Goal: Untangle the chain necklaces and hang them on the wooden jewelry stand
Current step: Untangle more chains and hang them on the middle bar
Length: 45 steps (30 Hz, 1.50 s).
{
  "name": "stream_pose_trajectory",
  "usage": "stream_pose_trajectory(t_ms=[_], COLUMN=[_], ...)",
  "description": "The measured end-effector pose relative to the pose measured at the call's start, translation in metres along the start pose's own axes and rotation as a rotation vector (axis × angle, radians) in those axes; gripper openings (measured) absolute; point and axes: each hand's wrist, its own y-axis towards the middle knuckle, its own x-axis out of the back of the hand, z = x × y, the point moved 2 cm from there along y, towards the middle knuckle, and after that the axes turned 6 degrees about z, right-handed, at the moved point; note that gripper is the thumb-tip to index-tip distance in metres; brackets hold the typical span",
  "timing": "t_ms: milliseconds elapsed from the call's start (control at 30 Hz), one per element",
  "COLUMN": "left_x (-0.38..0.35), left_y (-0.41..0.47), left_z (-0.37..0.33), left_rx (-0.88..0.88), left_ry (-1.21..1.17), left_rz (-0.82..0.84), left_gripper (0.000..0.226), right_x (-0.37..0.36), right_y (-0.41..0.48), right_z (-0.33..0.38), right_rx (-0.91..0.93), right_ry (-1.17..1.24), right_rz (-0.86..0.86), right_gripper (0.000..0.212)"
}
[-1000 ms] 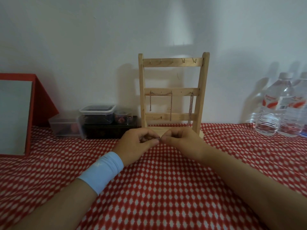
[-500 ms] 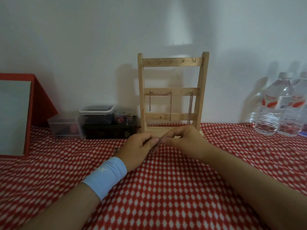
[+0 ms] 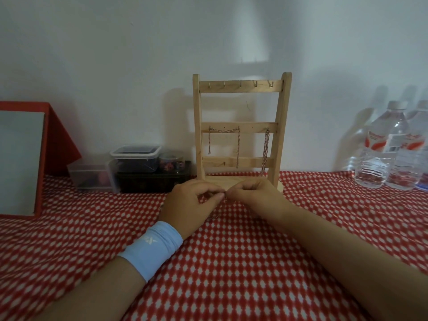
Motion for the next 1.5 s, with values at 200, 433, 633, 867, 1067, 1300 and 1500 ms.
stream_pose_trajectory(t_ms=[200,433,633,867,1067,1300,1500], left_x=[-0.004,-0.002,-0.005,-0.008,-0.011,-0.012,-0.012], left_y=[-0.001,-0.003,-0.001,0.002,0.004,0.005,0.004], left_z=[-0.003,-0.006,-0.006,-0.003,-0.003,-0.002,-0.002], left_rx=[0.135,0.094,0.065,0.109,0.098,0.029,0.101], left_ry=[-0.029,0.001,0.089,-0.014,-0.037,-0.077,-0.142], left_rz=[0.055,-0.016,0.022,0.104,0.143,0.1,0.115], left_gripper=[0.012,0.005,0.005,0.005,0.009,0.007,0.01], right_x=[-0.002,-0.003,-0.006,-0.008,-0.008,-0.002,0.003], right_y=[-0.001,-0.002,-0.001,0.002,0.0,-0.001,-0.001], right_z=[0.0,-0.001,-0.002,0.0,0.007,0.006,0.006], right_rx=[-0.012,-0.105,-0.116,-0.169,-0.015,-0.041,-0.12], right_ry=[-0.054,-0.01,0.009,-0.036,-0.09,0.02,0.109], right_rz=[-0.018,0.043,0.04,0.039,-0.027,0.054,0.079], right_gripper=[0.02,0.02,0.019,0.023,0.018,0.013,0.013])
